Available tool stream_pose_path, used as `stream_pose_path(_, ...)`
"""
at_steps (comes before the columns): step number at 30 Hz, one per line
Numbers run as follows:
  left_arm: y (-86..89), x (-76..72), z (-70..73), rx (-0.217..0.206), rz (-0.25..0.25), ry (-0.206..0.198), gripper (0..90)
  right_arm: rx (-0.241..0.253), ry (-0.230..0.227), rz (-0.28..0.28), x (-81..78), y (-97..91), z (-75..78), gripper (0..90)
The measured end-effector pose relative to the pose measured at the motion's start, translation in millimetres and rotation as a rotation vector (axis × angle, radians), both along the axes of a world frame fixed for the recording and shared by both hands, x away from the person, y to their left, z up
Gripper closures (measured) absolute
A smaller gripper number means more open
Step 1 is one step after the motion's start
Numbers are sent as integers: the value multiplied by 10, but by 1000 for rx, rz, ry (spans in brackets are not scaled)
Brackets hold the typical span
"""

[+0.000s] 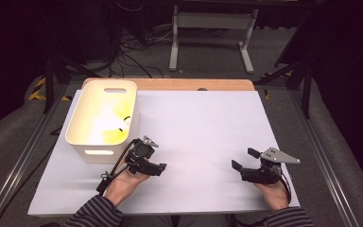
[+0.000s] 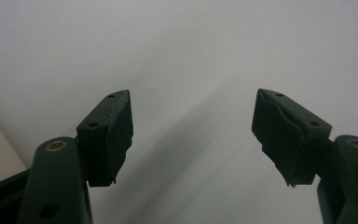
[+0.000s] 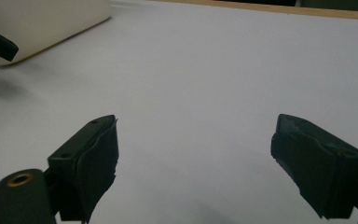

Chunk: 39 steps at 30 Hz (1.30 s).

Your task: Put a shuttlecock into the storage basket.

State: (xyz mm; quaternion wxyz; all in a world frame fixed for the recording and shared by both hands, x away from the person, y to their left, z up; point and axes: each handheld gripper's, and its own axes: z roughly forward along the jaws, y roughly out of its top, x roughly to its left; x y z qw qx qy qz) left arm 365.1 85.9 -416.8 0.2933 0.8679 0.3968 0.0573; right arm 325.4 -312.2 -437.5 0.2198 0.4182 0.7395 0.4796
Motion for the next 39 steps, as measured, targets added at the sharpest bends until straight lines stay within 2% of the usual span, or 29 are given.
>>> stream_pose_path(4, 23, -19, -4, -2, 1, -5, 297, 1, 0, 2, 2, 3, -1, 147)
stream_pose_path(6, 19, -42, -7, 21, 1, -23, 295, 1, 2, 1, 4, 3, -2, 147)
stream_pose_path(22, 135, -152, -53, 25, 10, -36, 284, 4, 3, 2, 6, 3, -1, 148)
stream_pose_path(25, 153, -179, -52, 8, 13, -34, 285, 1, -1, 5, 6, 6, -1, 148)
stream_pose_path(39, 247, -235, -36, -12, 27, -40, 282, -1, 0, 4, 8, 6, -3, 149)
